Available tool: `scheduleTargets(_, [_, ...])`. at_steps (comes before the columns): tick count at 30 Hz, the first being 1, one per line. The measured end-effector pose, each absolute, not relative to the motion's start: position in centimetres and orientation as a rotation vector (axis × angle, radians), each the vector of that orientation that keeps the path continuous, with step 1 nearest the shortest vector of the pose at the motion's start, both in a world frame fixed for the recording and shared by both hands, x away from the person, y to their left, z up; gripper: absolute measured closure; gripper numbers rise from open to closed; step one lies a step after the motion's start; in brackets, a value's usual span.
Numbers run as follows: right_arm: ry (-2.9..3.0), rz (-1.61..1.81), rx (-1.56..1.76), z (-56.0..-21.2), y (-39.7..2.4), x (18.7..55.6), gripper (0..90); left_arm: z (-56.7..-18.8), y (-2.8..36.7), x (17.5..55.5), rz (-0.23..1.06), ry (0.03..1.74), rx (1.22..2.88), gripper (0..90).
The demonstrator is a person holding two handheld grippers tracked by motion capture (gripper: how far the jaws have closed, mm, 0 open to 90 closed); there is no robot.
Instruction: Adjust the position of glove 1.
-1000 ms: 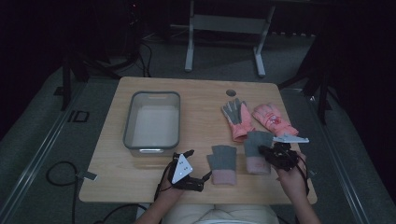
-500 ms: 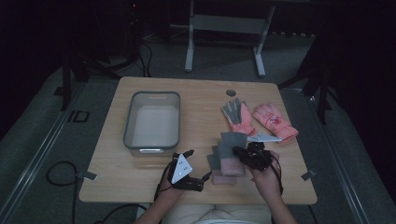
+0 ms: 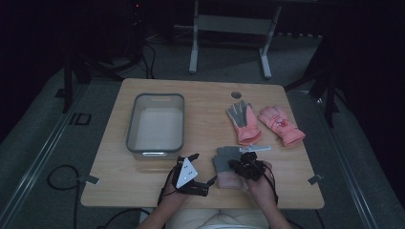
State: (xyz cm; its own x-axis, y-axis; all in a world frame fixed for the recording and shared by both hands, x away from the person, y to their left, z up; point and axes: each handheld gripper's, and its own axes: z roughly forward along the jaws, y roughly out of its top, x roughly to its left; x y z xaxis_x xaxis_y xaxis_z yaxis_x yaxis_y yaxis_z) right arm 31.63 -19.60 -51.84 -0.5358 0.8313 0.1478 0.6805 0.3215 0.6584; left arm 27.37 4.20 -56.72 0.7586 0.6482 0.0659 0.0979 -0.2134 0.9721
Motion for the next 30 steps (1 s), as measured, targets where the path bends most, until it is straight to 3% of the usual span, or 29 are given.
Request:
scheduleTargets(23, [2.466, 0.988, 1.309, -53.6, -19.3, 32.7, 80.9, -56.7, 3.9, 27.2, 0.626, 0.649, 1.754, 1.5])
scheduleTargets(30, [2.47, 1.081, 1.207, -51.4, -20.4, 32.9, 69.9, -55.0, 3.9, 26.7, 0.554, 0.681, 1.785, 5.4])
